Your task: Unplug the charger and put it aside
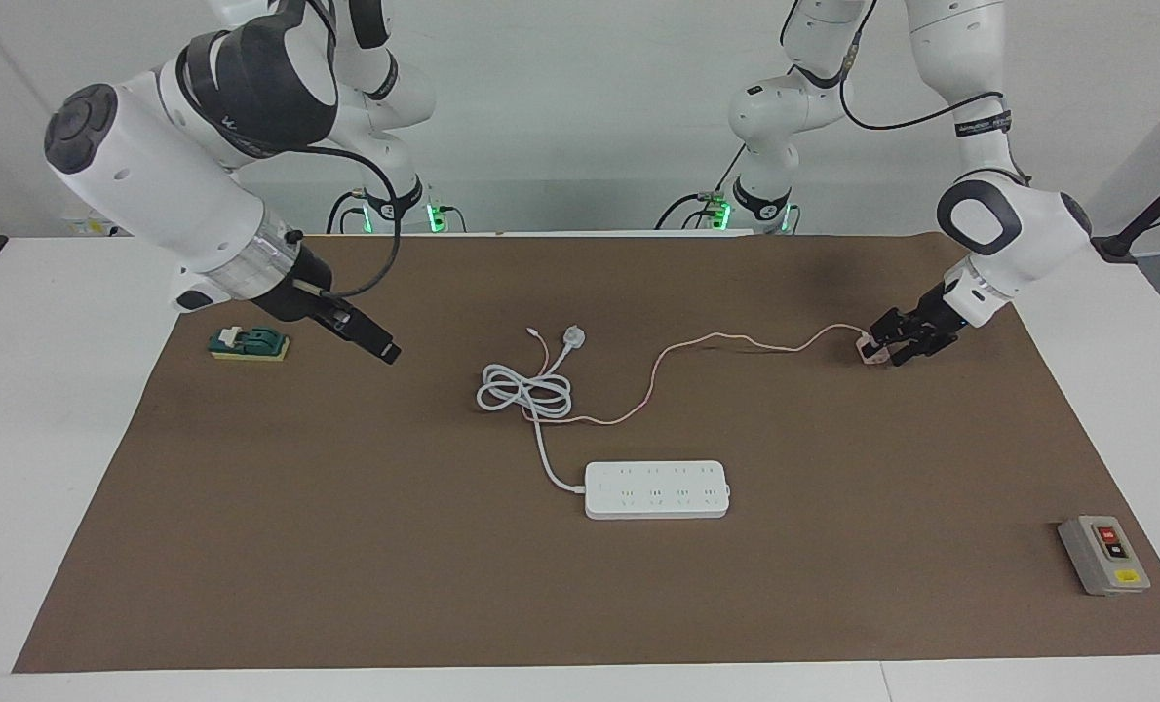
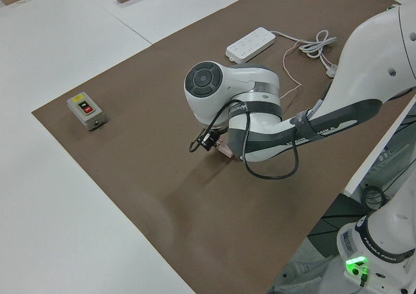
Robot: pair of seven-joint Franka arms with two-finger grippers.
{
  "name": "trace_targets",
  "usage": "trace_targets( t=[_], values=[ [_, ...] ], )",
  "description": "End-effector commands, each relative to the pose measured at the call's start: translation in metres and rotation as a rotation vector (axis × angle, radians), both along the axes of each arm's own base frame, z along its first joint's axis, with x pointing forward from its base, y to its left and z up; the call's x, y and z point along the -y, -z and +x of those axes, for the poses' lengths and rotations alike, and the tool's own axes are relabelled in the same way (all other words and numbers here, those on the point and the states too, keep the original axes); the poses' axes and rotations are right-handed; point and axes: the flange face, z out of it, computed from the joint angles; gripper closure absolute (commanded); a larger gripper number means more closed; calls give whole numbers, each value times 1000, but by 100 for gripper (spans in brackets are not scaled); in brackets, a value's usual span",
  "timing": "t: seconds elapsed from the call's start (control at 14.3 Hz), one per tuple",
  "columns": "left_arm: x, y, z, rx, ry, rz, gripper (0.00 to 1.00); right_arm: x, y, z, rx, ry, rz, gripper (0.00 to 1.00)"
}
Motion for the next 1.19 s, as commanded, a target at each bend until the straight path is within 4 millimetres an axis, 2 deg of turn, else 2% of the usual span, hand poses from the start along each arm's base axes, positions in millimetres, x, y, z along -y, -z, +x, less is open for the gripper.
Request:
trace_targets(
  t=[0.0, 0.14, 0.35, 0.49, 0.7, 0.91, 1.12],
  values=[
    [-6, -26, 20, 37, 28, -17, 0, 30, -14, -14, 70, -242, -61, 0],
    [-5, -42, 37, 39, 39, -33, 0, 51, -27, -22, 108, -384, -115, 0],
    [1, -70, 66, 20, 24, -1, 0, 69, -50, -38, 131, -561, -209, 0],
    [25, -91, 91, -11, 40, 48, 0, 88, -60, -52, 144, -603, -213, 0],
    [59, -131, 120, -41, 25, 126, 0, 110, -64, -80, 143, -616, -203, 0],
    [84, -156, 129, -36, -21, 187, 0, 121, -69, -111, 141, -610, -219, 0],
    [108, -193, 135, -64, -114, 259, 0, 119, -73, -122, 131, -615, -252, 0]
  ],
)
